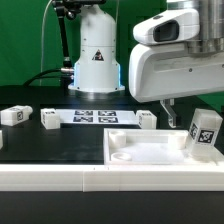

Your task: Assemble one leg

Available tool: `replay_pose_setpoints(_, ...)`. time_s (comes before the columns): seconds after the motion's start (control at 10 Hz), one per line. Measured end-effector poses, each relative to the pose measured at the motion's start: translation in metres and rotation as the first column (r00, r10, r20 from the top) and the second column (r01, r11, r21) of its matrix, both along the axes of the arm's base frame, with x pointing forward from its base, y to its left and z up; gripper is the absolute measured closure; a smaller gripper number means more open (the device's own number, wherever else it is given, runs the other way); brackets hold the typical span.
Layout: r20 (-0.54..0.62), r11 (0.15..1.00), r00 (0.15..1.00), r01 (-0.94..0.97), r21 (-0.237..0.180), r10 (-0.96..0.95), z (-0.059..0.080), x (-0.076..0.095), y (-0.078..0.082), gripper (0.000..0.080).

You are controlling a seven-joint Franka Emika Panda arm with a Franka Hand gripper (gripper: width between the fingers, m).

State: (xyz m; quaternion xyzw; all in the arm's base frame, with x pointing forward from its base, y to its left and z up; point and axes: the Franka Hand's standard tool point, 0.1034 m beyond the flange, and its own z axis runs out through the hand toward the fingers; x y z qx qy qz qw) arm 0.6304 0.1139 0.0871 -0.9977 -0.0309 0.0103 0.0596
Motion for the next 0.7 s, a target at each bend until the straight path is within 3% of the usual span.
replay_pose_setpoints(0.2, 0.019, 0.999, 1.0, -0.018, -0.036, 0.018, 0.0015, 0.0036, -0.0024, 0.015)
replay_pose_setpoints(0.5, 0.022, 0.999, 1.0, -0.019, -0.035, 0.019, 0.0008, 0.0034, -0.0015, 0.0177)
replay_pose_setpoints(0.6, 0.022, 0.999, 1.0, -0.018, -0.035, 0.019, 0.0007, 0.0034, -0.0017, 0.0354)
replay_pose_setpoints(0.7, 0.022, 0.999, 1.0, -0.018, -0.035, 0.019, 0.0007, 0.0034, -0.0017, 0.0354)
